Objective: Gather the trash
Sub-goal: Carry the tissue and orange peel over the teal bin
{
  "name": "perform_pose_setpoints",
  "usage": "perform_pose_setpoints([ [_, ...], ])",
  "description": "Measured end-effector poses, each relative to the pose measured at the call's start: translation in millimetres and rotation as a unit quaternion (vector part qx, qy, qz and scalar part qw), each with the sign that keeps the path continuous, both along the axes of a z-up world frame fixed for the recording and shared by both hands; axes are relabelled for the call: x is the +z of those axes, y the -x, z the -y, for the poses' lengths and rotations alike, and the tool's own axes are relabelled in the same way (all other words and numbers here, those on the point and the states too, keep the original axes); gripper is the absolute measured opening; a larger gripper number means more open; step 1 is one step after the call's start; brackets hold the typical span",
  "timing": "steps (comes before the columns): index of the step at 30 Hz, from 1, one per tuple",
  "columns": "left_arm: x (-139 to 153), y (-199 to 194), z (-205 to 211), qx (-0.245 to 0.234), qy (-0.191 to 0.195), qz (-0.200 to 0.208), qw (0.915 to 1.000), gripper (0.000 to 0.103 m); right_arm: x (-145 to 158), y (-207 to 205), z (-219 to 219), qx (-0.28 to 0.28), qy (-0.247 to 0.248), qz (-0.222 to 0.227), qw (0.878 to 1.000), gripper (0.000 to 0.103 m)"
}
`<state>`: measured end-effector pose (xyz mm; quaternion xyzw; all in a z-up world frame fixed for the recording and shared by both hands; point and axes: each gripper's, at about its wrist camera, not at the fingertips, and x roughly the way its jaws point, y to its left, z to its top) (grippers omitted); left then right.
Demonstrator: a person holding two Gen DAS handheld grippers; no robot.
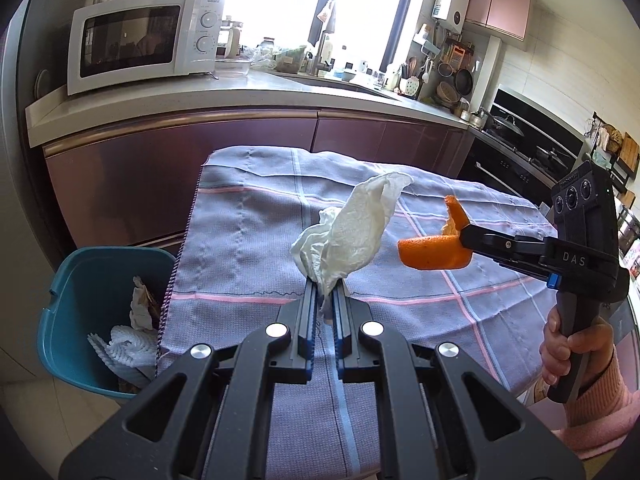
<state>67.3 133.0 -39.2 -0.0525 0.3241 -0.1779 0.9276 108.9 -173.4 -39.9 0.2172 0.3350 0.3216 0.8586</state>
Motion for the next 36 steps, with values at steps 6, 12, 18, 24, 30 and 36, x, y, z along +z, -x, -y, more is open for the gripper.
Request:
perform_pose_setpoints([
  [6, -1.7, 0.6, -10.6, 0.01, 0.003, -0.002, 0.9999, 0.008, -1.4, -0.5, -12.2, 0.011, 0.001, -0.003, 1.0, 0.019],
  [12, -1.5, 2.0, -19.9, 0.021, 0.005, -0.001, 0.9998, 0.008, -1.9, -4.7, -23.1, 0.019, 0.001, -0.007, 1.0, 0.019],
  [18, -1.9, 3.1, -34.9, 0.038, 0.006, -0.001, 0.9993, 0.008, -3.0, -10.0, -38.3, 0.033, 0.002, -0.011, 0.999, 0.019],
  [24, -3.9, 4.9, -49.6, 0.053, 0.007, -0.002, 0.9986, 0.008, -2.2, -13.6, -54.2, 0.049, 0.004, -0.011, 0.999, 0.019],
  [30, -4.2, 6.8, -57.9, 0.061, 0.008, -0.001, 0.9981, 0.008, -0.8, -18.0, -69.6, 0.061, 0.006, -0.012, 0.998, 0.019],
  [36, -3.9, 11.5, -69.5, 0.074, 0.009, 0.001, 0.9973, 0.008, -1.6, -22.2, -84.1, 0.075, 0.008, -0.016, 0.997, 0.019],
])
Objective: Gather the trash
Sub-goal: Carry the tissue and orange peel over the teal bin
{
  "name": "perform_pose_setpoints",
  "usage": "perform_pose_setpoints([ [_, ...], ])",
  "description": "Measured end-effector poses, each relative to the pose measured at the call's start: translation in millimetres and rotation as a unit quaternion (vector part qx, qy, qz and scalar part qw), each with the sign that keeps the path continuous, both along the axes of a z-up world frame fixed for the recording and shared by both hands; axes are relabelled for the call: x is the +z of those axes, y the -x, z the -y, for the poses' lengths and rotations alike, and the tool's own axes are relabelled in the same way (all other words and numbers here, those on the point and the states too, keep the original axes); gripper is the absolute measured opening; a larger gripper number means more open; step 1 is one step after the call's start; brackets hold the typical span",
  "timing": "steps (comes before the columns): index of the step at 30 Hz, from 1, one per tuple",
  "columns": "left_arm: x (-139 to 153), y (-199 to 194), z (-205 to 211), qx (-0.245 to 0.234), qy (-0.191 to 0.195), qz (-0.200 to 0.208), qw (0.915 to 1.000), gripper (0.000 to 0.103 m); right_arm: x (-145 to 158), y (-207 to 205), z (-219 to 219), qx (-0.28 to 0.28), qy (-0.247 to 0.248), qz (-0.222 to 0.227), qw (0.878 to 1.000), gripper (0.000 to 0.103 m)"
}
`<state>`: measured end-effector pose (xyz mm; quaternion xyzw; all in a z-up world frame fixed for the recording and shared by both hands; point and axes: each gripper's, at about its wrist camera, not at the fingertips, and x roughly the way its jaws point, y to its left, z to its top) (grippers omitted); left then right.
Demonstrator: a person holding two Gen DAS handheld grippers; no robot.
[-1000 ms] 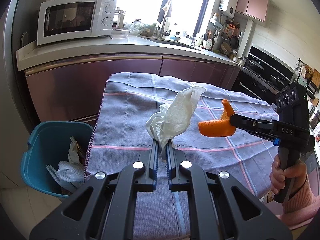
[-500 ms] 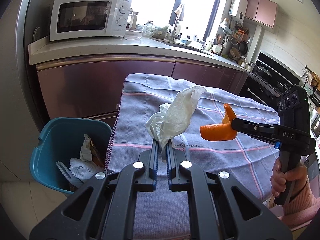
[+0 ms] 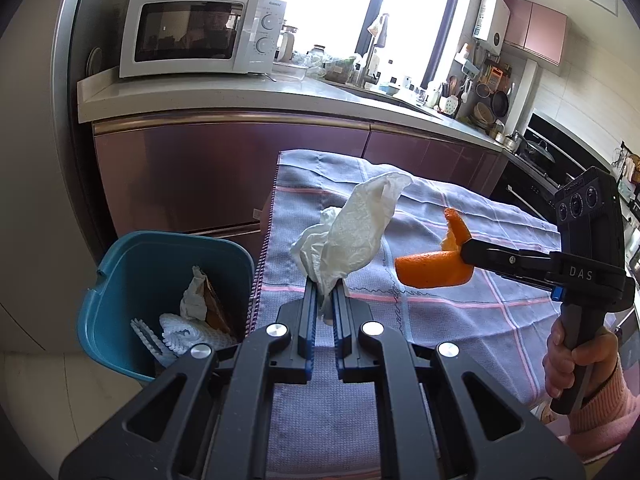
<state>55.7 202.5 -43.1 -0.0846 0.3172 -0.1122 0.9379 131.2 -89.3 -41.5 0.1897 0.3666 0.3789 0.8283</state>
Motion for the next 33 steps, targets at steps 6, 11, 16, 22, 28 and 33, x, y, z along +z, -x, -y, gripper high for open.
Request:
perform_pose_setpoints([
  [6, 1.6, 2.3, -12.1, 0.014, 0.001, 0.002, 0.9999, 0.008, 0.1, -2.1, -13.6, 0.013, 0.002, 0.001, 1.0, 0.019],
  [11, 3.1, 4.2, -21.9, 0.026, 0.001, 0.004, 0.9997, 0.008, 0.0, -4.8, -23.3, 0.02, 0.002, 0.001, 1.0, 0.019],
  [16, 2.3, 6.8, -29.6, 0.036, -0.001, 0.004, 0.9993, 0.008, -0.1, -7.8, -31.8, 0.025, 0.001, 0.0, 1.0, 0.019],
  [22, 2.6, 7.5, -36.5, 0.046, 0.001, 0.003, 0.9989, 0.008, 1.0, -9.8, -41.6, 0.034, 0.002, -0.001, 0.999, 0.019],
  [28, 2.6, 7.7, -42.0, 0.054, -0.002, 0.003, 0.9985, 0.008, 2.6, -11.1, -48.9, 0.039, 0.002, 0.0, 0.999, 0.019],
  [33, 2.4, 7.7, -47.4, 0.062, -0.002, 0.004, 0.9981, 0.008, 3.7, -11.5, -56.2, 0.044, 0.004, 0.001, 0.999, 0.019],
])
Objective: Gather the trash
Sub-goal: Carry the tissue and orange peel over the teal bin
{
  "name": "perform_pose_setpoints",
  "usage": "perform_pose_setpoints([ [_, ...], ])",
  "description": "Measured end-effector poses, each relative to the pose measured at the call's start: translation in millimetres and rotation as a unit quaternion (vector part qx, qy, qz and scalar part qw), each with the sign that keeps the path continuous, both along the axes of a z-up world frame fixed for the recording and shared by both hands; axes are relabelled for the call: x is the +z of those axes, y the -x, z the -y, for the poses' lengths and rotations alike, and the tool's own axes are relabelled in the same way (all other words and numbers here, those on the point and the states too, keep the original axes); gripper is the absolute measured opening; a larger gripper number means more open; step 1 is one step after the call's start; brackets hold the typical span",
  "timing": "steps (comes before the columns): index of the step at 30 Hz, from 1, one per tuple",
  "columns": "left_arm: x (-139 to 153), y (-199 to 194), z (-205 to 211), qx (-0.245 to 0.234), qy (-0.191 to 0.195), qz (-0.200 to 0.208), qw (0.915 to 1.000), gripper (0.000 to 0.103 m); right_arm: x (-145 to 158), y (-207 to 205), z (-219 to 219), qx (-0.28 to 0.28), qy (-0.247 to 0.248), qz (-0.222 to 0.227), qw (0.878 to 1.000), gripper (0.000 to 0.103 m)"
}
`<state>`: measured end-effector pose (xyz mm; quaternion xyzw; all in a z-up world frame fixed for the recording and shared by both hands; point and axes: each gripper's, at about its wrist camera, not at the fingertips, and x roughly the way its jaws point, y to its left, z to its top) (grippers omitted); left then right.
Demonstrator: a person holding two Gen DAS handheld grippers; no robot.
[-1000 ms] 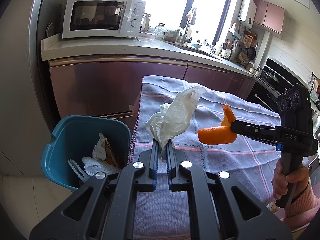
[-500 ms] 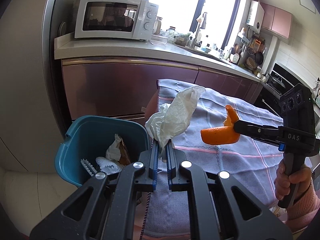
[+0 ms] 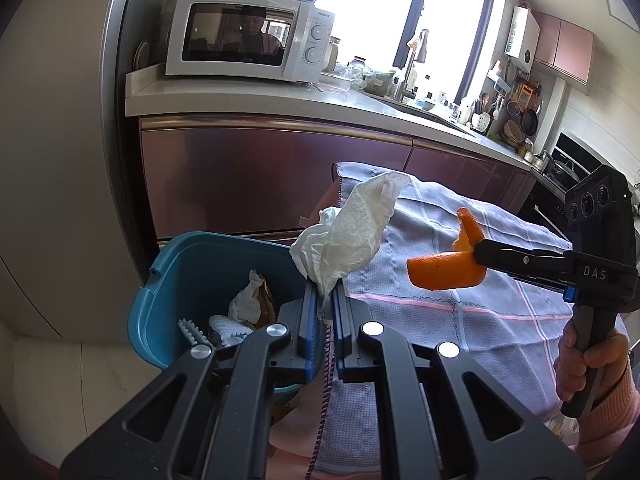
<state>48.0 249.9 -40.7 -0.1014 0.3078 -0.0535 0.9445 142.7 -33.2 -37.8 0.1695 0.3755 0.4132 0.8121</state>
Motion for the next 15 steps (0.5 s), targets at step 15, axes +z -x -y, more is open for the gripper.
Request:
perform_pose_setpoints([
  [15, -3.6, 1.6, -12.9, 0.018, 0.003, -0.008, 0.9998, 0.008, 4.2, -0.4, -17.2, 0.015, 0.006, 0.001, 1.0, 0.019],
])
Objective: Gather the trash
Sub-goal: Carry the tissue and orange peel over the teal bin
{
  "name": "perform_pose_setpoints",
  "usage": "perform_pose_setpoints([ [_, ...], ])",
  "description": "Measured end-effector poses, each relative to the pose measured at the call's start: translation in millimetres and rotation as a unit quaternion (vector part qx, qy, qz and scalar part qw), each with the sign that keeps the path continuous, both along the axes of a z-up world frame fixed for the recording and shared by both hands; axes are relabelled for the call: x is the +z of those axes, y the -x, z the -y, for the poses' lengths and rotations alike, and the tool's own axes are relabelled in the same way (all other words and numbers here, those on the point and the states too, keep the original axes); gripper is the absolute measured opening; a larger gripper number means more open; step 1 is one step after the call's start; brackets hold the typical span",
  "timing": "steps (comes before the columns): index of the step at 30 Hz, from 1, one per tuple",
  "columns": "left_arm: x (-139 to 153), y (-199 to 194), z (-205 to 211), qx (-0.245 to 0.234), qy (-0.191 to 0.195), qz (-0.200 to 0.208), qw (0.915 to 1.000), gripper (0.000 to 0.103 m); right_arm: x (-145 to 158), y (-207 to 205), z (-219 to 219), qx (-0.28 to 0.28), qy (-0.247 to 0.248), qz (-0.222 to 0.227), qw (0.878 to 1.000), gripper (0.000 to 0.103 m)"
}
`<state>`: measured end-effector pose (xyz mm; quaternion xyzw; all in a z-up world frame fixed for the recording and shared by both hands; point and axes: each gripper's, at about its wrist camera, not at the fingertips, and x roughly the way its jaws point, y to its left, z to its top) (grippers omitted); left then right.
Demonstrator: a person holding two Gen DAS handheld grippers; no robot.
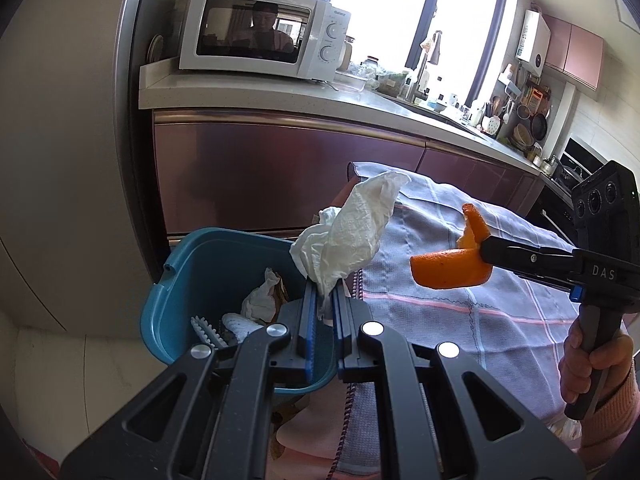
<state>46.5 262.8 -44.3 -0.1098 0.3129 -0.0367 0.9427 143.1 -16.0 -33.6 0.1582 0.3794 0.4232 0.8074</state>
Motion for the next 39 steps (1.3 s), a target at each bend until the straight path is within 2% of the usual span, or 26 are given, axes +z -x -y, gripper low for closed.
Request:
perform_pose_setpoints([
  [39, -14.3, -1.0, -19.6, 0.032, 0.006, -0.015, 0.9993, 0.008, -1.1, -7.8, -38.5, 0.021, 0.015, -0.006, 1.0, 0.019],
])
